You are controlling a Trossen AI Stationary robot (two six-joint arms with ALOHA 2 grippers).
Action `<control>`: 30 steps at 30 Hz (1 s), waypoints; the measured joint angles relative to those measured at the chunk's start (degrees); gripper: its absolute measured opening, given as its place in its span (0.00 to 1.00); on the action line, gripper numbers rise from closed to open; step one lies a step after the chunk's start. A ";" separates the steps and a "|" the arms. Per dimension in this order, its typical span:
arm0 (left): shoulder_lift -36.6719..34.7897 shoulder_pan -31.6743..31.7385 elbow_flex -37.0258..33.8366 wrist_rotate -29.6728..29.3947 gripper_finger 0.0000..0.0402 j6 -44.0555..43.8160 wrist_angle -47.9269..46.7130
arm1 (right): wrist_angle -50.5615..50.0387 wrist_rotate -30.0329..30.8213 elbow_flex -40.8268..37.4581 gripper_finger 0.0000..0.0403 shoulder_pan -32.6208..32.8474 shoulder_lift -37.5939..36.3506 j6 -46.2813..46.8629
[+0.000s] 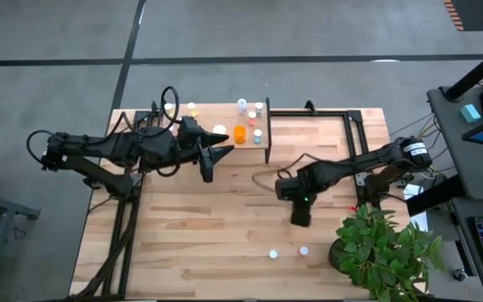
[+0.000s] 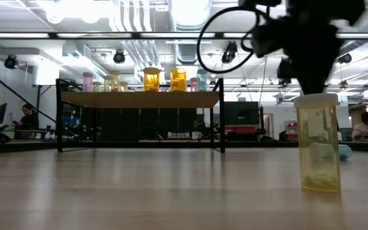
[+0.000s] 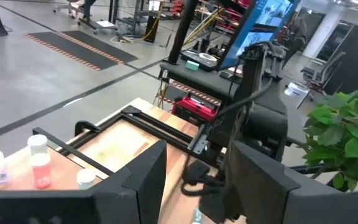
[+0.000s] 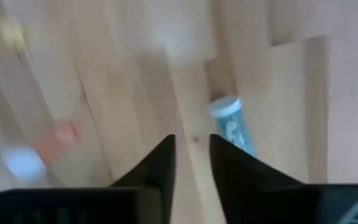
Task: Pick and place medicine bottles onto shelf by color
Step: Put the blue pill bottle on the shelf
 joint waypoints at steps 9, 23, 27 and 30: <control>0.00 -1.13 0.00 1.10 0.40 -0.53 0.00 | -0.12 -0.28 -7.92 0.46 5.28 0.00 -13.81; 0.00 -1.15 -0.02 1.11 0.40 3.16 -0.09 | 5.23 0.11 -11.60 0.48 5.39 -2.45 -14.39; 0.00 -1.13 -0.02 1.11 0.40 3.15 -0.09 | 8.26 4.53 -11.80 0.48 5.39 -2.56 -13.26; 0.00 -1.15 -0.02 1.11 0.40 3.49 -0.09 | 10.72 9.17 -11.92 0.48 5.37 -2.04 -13.72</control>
